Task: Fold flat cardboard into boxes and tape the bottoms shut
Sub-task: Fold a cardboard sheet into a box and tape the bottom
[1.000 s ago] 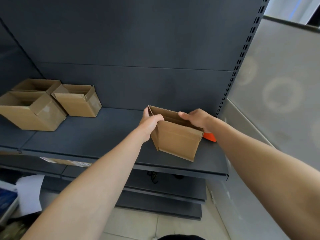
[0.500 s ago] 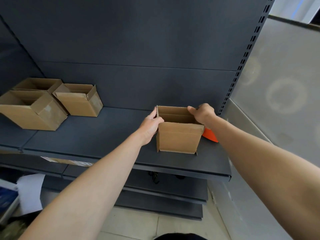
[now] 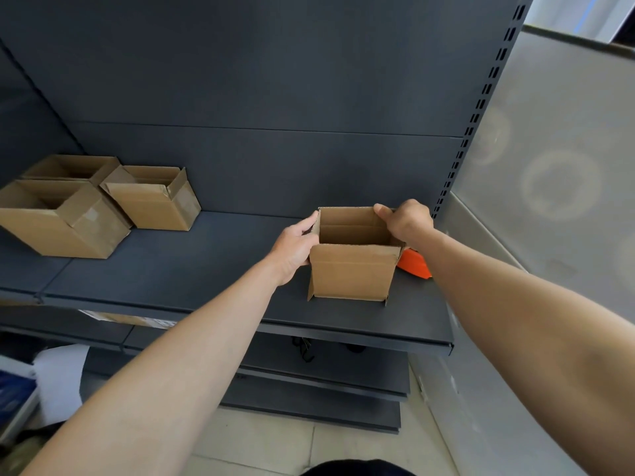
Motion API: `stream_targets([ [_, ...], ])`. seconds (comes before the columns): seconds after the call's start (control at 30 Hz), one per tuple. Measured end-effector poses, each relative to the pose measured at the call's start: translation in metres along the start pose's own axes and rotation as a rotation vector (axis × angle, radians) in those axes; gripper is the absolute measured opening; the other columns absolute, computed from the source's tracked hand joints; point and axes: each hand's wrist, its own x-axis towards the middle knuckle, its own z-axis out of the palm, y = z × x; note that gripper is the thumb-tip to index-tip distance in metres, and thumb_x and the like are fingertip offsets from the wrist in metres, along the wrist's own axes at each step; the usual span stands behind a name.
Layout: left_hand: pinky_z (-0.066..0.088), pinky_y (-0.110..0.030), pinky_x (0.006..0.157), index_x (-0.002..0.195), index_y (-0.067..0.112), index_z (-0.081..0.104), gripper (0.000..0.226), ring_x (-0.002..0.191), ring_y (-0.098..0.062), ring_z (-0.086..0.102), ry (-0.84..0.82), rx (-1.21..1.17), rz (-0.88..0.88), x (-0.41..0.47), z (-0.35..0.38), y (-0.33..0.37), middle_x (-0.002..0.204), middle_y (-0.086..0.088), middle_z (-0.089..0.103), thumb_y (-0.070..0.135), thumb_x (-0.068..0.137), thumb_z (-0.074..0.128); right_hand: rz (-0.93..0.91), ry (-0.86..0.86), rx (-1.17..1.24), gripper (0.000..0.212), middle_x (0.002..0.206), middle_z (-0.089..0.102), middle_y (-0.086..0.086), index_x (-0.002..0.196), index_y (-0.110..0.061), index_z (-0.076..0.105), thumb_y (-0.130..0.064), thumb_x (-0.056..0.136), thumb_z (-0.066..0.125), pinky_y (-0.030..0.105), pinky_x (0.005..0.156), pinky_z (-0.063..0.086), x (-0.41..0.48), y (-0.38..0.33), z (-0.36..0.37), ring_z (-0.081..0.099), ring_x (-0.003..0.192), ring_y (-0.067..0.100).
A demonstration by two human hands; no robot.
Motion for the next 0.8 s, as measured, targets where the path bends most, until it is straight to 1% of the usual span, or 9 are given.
stream_targets([
  [0.17, 0.046, -0.049, 0.099, 0.148, 0.037, 0.028, 0.065, 0.123, -0.023, 0.049, -0.065, 0.000, -0.041, 0.001, -0.003, 0.003, 0.148, -0.002, 0.039, 0.008, 0.094, 0.050, -0.021, -0.022, -0.013, 0.055, 0.087, 0.057, 0.010, 0.103, -0.003, 0.057, -0.056, 0.091, 0.051, 0.026, 0.045, 0.034, 0.000, -0.001, 0.002, 0.049, 0.057, 0.019],
  [0.23, 0.041, -0.054, 0.103, 0.147, 0.040, 0.028, 0.064, 0.129, -0.025, 0.041, -0.091, 0.015, -0.068, 0.000, 0.000, 0.004, 0.148, 0.002, 0.033, 0.016, 0.094, 0.054, -0.027, -0.043, -0.002, 0.060, 0.090, 0.058, 0.009, 0.108, -0.001, 0.060, -0.057, 0.090, 0.052, 0.025, 0.046, 0.035, 0.000, -0.001, 0.003, 0.050, 0.059, 0.018],
  [0.3, 0.039, -0.052, 0.103, 0.146, 0.041, 0.030, 0.059, 0.128, -0.023, 0.038, -0.085, 0.043, -0.083, -0.001, 0.005, 0.005, 0.147, 0.003, 0.031, 0.023, 0.095, 0.053, -0.035, -0.052, 0.009, 0.061, 0.092, 0.059, 0.008, 0.113, -0.001, 0.061, -0.057, 0.090, 0.051, 0.025, 0.046, 0.036, 0.000, 0.001, 0.005, 0.051, 0.061, 0.016],
  [0.37, 0.039, -0.049, 0.101, 0.146, 0.041, 0.032, 0.054, 0.122, -0.020, 0.042, -0.057, 0.022, -0.093, 0.000, 0.009, 0.004, 0.145, 0.004, 0.035, 0.027, 0.096, 0.049, -0.023, -0.061, 0.039, 0.058, 0.096, 0.057, 0.008, 0.114, -0.003, 0.060, -0.056, 0.091, 0.050, 0.025, 0.048, 0.038, 0.000, 0.002, 0.004, 0.051, 0.062, 0.017],
  [0.4, 0.037, -0.051, 0.104, 0.145, 0.041, 0.033, 0.050, 0.123, -0.020, 0.043, -0.044, 0.000, -0.098, 0.001, 0.010, 0.004, 0.145, 0.003, 0.036, 0.030, 0.098, 0.046, -0.011, -0.073, 0.068, 0.057, 0.097, 0.057, 0.008, 0.112, -0.004, 0.059, -0.056, 0.092, 0.050, 0.025, 0.048, 0.040, 0.000, 0.002, 0.003, 0.052, 0.063, 0.018],
  [0.5, 0.030, -0.059, 0.109, 0.142, 0.039, 0.040, 0.041, 0.132, -0.023, 0.039, 0.007, -0.032, -0.102, 0.004, 0.008, 0.004, 0.150, 0.004, 0.037, 0.037, 0.101, 0.039, 0.056, -0.144, 0.281, 0.052, 0.097, 0.059, 0.010, 0.108, -0.006, 0.056, -0.055, 0.093, 0.048, 0.030, 0.054, 0.052, 0.001, 0.006, -0.001, 0.061, 0.075, 0.025],
  [0.57, 0.030, -0.059, 0.109, 0.140, 0.038, 0.044, 0.038, 0.132, -0.024, 0.040, 0.032, -0.032, -0.104, 0.006, 0.007, 0.004, 0.148, 0.002, 0.040, 0.035, 0.102, 0.038, 0.097, -0.225, 0.504, 0.045, 0.100, 0.064, 0.013, 0.113, -0.006, 0.055, -0.047, 0.098, 0.042, 0.038, 0.069, 0.058, 0.000, 0.011, -0.005, 0.065, 0.089, 0.029],
  [0.7, 0.032, -0.056, 0.109, 0.139, 0.037, 0.046, 0.041, 0.130, -0.024, 0.043, 0.004, -0.074, -0.127, 0.009, 0.005, 0.003, 0.148, 0.001, 0.041, 0.019, 0.103, 0.039, 0.161, -0.470, 0.891, 0.032, 0.124, 0.061, 0.020, 0.119, -0.004, 0.056, -0.019, 0.101, 0.035, 0.047, 0.091, 0.052, 0.001, 0.033, -0.016, 0.063, 0.106, 0.035],
  [0.8, 0.031, -0.055, 0.110, 0.141, 0.038, 0.043, 0.046, 0.128, -0.024, 0.043, -0.035, -0.083, -0.142, 0.010, 0.004, 0.003, 0.145, 0.001, 0.040, 0.014, 0.102, 0.042, 0.146, -0.612, 0.939, 0.031, 0.118, 0.065, 0.012, 0.125, -0.011, 0.057, -0.011, 0.102, 0.035, 0.042, 0.092, 0.052, 0.003, 0.046, -0.017, 0.064, 0.104, 0.026],
])
